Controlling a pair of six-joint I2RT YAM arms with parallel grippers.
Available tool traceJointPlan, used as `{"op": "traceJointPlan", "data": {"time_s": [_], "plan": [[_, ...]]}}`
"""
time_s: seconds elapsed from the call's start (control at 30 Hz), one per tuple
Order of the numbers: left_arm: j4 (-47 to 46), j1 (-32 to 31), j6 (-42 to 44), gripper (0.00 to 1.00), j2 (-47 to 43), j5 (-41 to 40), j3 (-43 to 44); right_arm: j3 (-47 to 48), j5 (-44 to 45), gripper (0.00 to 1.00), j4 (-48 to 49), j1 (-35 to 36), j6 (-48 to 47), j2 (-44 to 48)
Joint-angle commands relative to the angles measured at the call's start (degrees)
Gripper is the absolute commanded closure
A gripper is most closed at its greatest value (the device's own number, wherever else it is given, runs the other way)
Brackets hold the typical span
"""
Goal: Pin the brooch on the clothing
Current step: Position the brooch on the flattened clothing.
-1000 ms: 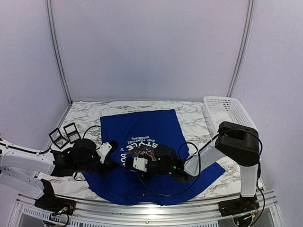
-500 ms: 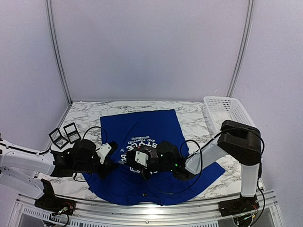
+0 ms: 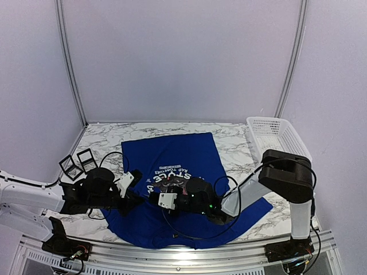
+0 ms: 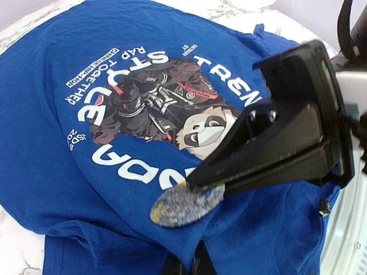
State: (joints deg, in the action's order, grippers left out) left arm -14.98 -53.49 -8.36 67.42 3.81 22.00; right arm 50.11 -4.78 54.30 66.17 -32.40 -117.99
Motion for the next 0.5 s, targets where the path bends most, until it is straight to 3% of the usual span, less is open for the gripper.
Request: {"op": "traceJointPlan", "data": {"time_s": [0.0, 0.17, 0.47], "plan": [[-1.36, 0.32, -0.24, 1.00, -1.49, 0.76, -0.29, 0.74, 3.32, 1.00, 1.59, 1.06, -4.77, -1.51], [-1.63, 0.40, -0.21, 1.00, -1.84, 0.29, -0.36, -0.24, 2.54, 1.00, 1.88, 1.24, -4.74, -1.25], [-1.72, 0.88, -0.34, 1.00, -2.20, -1.44, -1.06, -1.72, -6.56, 1.00, 2.17, 1.37, 0.88, 2.01]]}}
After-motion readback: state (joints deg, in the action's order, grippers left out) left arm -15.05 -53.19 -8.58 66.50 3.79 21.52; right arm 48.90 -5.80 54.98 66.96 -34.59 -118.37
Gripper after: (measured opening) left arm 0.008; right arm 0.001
